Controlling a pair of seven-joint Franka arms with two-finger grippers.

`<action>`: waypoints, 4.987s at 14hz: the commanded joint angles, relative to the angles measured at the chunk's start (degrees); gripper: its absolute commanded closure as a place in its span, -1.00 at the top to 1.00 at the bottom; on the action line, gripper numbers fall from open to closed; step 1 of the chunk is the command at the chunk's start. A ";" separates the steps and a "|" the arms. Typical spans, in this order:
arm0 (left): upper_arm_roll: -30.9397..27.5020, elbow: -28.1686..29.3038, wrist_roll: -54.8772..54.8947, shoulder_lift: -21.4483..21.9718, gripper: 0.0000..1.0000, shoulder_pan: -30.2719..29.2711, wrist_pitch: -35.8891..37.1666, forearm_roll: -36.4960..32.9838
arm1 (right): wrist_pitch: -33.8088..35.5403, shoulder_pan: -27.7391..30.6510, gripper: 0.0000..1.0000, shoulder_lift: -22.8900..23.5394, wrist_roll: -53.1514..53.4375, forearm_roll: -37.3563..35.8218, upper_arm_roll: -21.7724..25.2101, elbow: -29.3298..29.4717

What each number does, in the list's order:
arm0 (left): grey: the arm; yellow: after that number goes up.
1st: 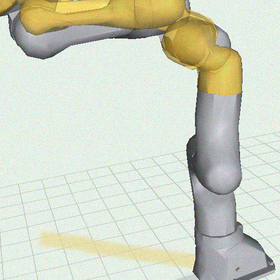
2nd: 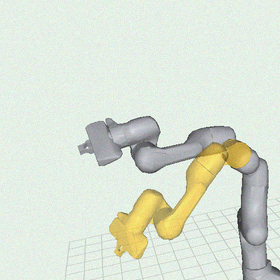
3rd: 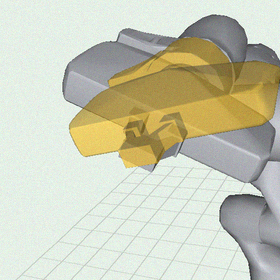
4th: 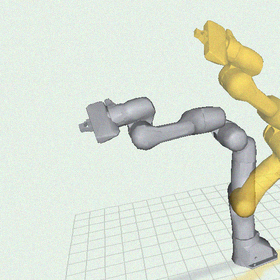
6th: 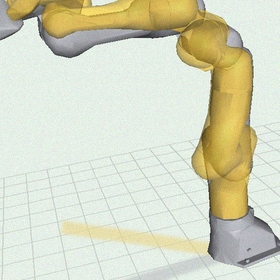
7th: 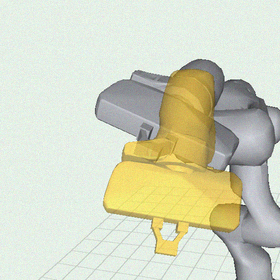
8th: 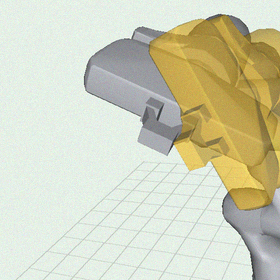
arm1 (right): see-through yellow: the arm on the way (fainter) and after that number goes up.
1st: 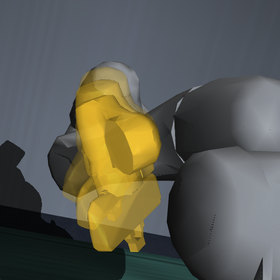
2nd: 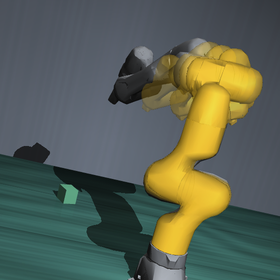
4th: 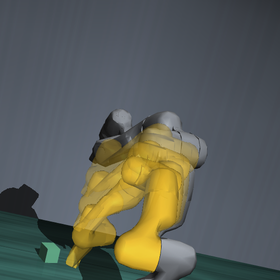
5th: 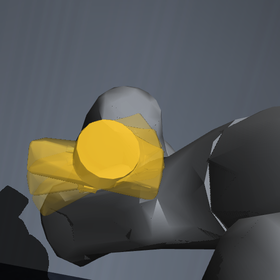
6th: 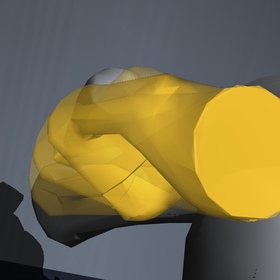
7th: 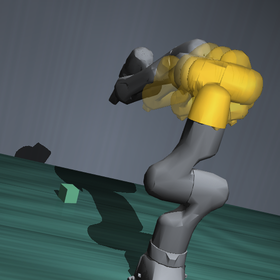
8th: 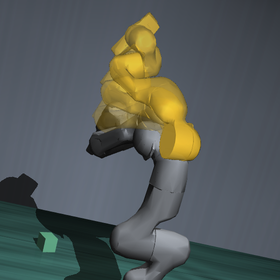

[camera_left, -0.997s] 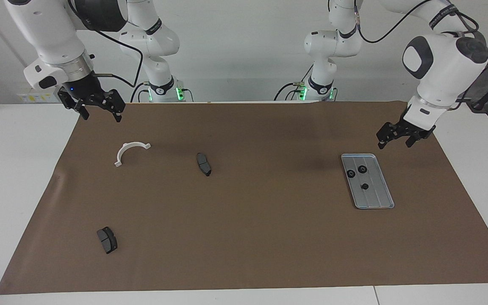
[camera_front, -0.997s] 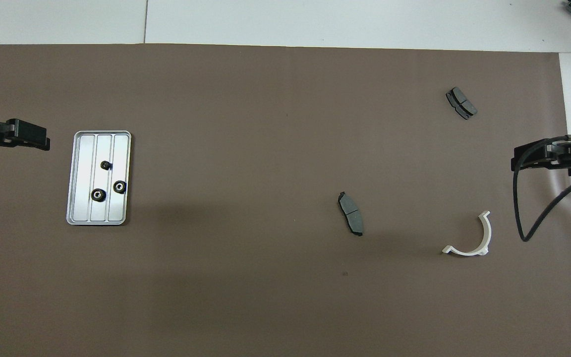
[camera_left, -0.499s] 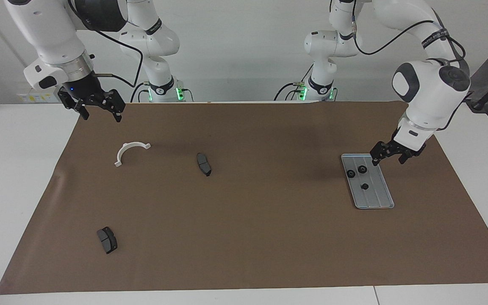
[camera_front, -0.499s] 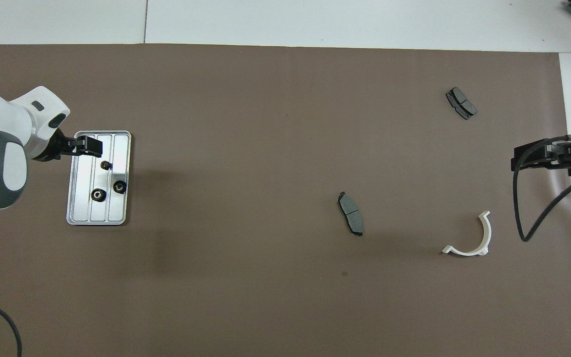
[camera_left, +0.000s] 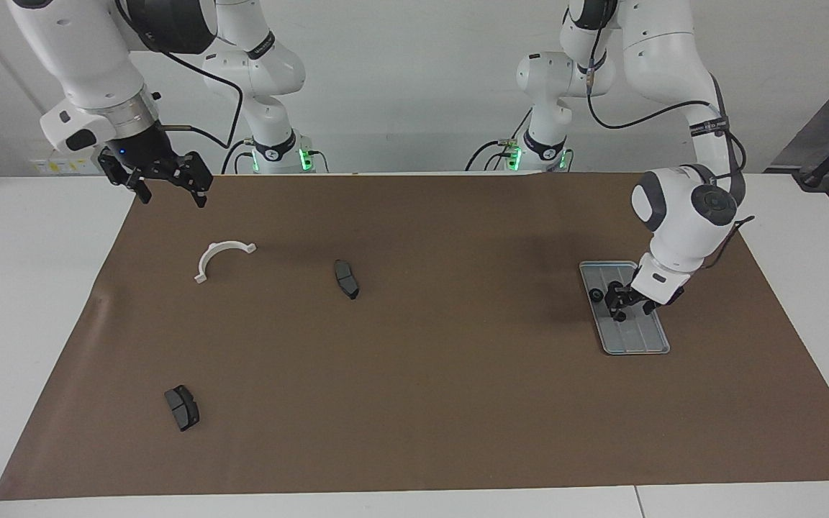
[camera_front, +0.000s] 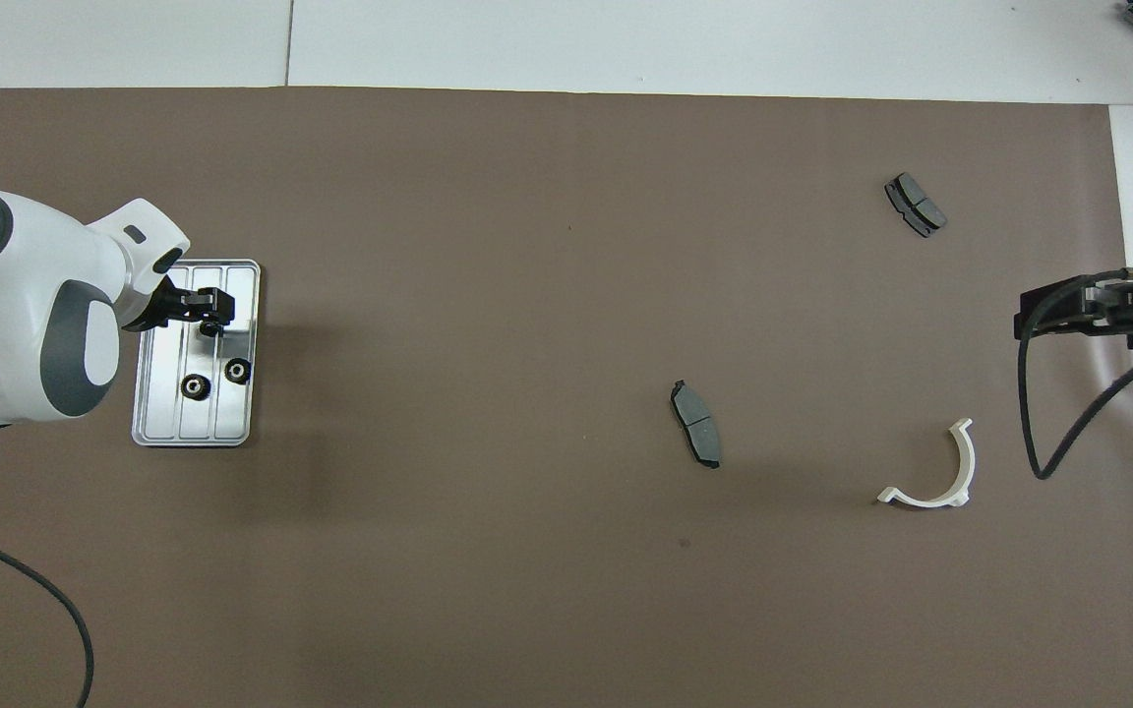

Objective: Place bearing gear from tray to pile
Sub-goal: 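Lower the left gripper onto a black gear on the metal tray and grasp, then carry the gear with the left gripper to mid-table and release it, then reach the right gripper to the gear while the left gripper returns to tray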

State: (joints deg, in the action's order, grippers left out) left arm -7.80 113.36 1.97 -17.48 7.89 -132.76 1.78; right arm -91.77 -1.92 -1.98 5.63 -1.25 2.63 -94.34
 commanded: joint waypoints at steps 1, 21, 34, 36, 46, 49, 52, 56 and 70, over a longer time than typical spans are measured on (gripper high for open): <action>-0.20 2.30 -0.04 0.69 0.36 0.46 -2.07 0.77 | 0.54 0.43 1.00 -1.00 -1.85 1.08 -0.26 -0.85; -0.11 2.84 -0.04 -1.68 -0.78 0.37 -7.08 1.21 | 0.54 0.43 1.00 -1.09 -1.85 1.08 -0.17 -0.85; 0.68 -10.00 -23.99 -4.32 -1.00 16.52 4.53 6.30 | 0.54 0.43 1.00 -1.09 -1.85 1.08 -0.26 -0.85; 0.60 -10.09 -30.16 -4.23 -1.00 22.49 4.44 6.22 | 0.97 0.43 1.00 -1.09 -1.85 1.16 -0.26 -0.85; 0.42 -10.35 -41.08 -5.20 0.62 36.23 0.83 5.69 | -4.53 0.52 1.00 -2.57 -2.29 1.34 -0.43 -4.96; -1.33 -10.70 -39.77 -4.15 0.69 33.26 2.23 4.64 | -10.26 0.34 1.00 -3.29 -2.03 3.27 -0.43 -7.97; -1.60 -10.79 -27.86 -1.34 0.54 22.73 7.06 4.63 | -13.25 -3.60 1.00 -0.84 -0.28 4.06 -0.52 -8.67; -1.60 -10.09 -7.30 -0.72 0.53 9.37 9.44 4.81 | -23.78 -15.10 1.00 6.88 14.37 4.07 -0.52 -8.14; -1.60 4.31 42.40 5.26 0.30 -1.12 8.13 4.81 | -48.15 -37.72 1.00 28.87 39.97 -3.73 -0.43 -7.44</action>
State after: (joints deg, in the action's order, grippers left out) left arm -9.31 113.10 42.41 -15.38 5.82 -123.48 6.98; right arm -138.25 -38.55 23.89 42.57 -0.97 1.91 -102.82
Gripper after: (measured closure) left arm 0.322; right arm 0.000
